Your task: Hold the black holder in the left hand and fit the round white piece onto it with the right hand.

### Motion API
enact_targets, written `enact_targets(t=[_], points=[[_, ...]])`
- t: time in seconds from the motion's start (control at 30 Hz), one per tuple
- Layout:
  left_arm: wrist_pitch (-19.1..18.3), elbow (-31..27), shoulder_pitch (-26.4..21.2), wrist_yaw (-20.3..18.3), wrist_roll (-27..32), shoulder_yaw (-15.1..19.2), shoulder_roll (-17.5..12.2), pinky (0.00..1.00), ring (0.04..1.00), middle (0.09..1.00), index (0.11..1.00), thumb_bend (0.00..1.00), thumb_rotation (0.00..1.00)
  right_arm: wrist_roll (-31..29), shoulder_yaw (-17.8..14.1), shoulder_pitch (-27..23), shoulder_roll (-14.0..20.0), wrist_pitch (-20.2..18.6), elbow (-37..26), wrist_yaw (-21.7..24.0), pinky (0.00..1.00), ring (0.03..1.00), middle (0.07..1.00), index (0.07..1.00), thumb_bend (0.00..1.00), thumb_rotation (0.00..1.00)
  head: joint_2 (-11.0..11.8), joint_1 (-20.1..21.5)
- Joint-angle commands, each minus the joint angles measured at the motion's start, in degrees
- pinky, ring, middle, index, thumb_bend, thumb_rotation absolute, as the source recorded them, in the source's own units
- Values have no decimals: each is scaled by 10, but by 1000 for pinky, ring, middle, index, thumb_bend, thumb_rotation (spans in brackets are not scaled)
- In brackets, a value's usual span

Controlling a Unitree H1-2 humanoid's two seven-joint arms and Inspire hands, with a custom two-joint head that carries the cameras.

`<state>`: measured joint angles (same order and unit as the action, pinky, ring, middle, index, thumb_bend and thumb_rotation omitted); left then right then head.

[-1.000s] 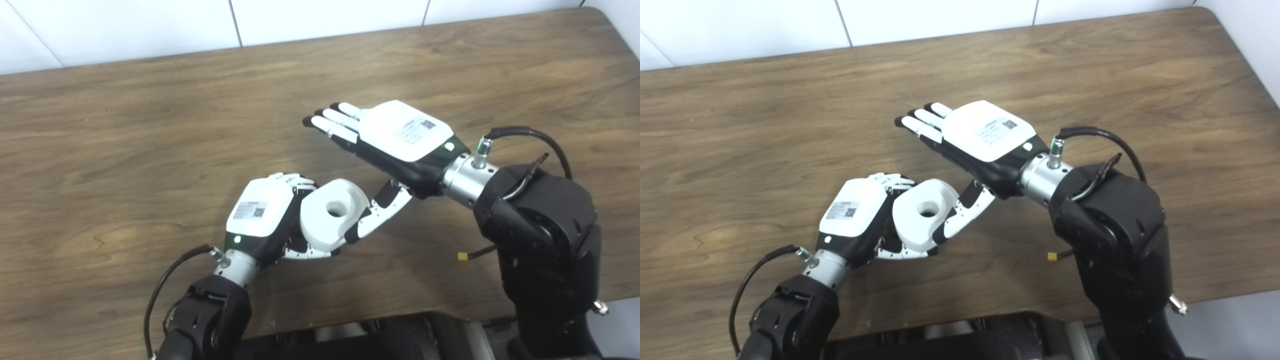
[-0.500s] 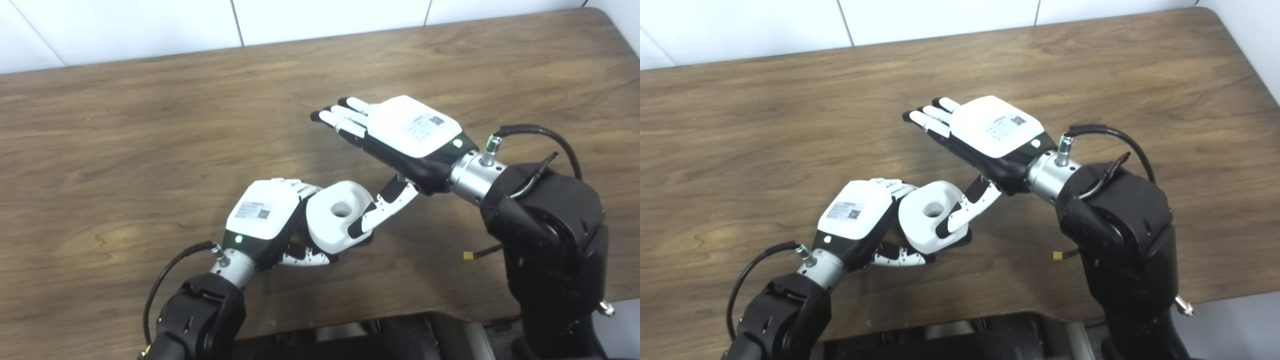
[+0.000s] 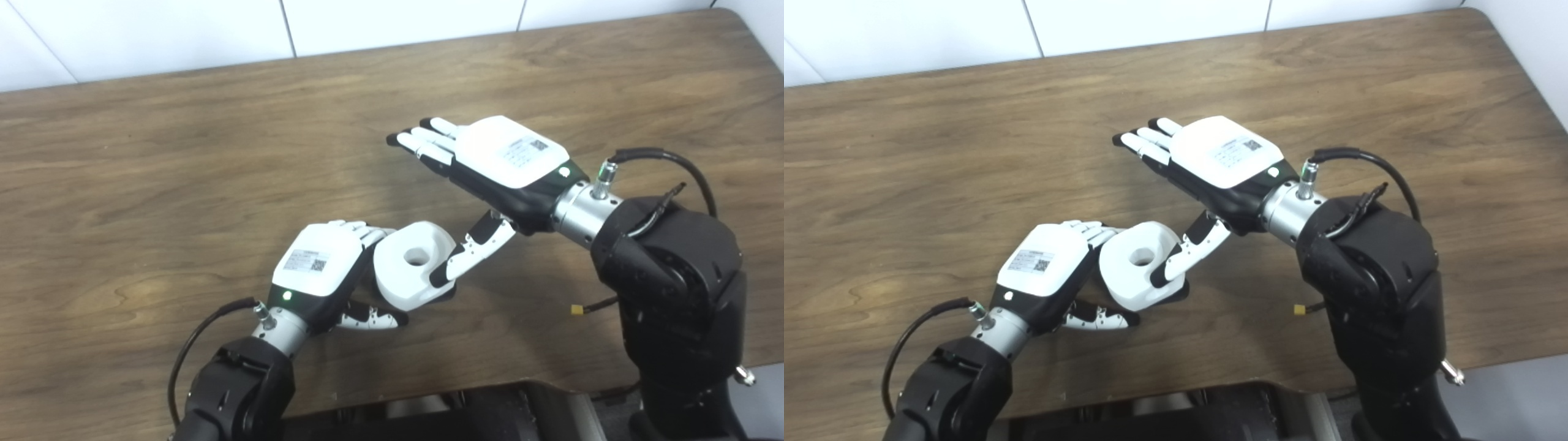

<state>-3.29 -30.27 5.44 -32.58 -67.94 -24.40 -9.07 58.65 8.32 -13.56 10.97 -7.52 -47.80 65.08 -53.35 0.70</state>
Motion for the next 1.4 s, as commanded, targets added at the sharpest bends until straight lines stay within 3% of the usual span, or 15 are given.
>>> enact_targets(t=[0.0,0.13,0.4,0.57,0.8,1.07,1.17,1.27,1.33,1.37], points=[[-7,2,5,-20,-4,9,-10,871,852,826,834,817,351,-4,-6,-17,4,-1,-7,-17,913,1000,978,992,1000,566,1,-1],[-9,0,6,-27,4,21,-17,886,868,857,875,846,374,-13,-9,-20,9,-2,-6,-20,913,1000,979,994,1000,582,3,-5],[-25,-12,2,-38,78,77,-31,902,901,910,947,924,432,-16,-18,-17,20,-12,-7,-20,923,1000,978,997,1000,591,7,-13],[-51,-25,-7,-51,165,124,-34,857,895,911,955,945,416,-26,-26,-10,27,-16,-6,-27,927,1000,977,999,1000,598,9,-17],[-100,-48,-22,-71,228,152,-52,824,918,933,983,965,442,-30,-33,-8,34,-15,-3,-34,928,1000,975,1000,1000,648,10,-19],[-105,-31,-17,7,343,226,-56,812,930,950,965,949,455,-56,-58,1,61,-33,2,-47,908,998,969,990,992,725,12,-21],[-94,-11,-12,45,408,262,-51,813,911,932,933,897,437,-64,-69,13,76,-30,12,-68,897,991,962,979,868,858,16,-20],[-94,10,-8,86,508,305,-19,890,929,921,898,808,415,-75,-81,29,86,-29,25,-97,877,984,957,972,773,970,19,-23],[-90,14,-6,103,538,316,-14,928,933,910,904,673,516,-83,-88,38,88,-31,33,-115,858,974,948,959,739,995,20,-24],[-93,12,-6,110,542,319,-15,929,933,910,905,664,530,-86,-91,42,89,-31,36,-125,856,973,947,958,738,996,20,-24]])
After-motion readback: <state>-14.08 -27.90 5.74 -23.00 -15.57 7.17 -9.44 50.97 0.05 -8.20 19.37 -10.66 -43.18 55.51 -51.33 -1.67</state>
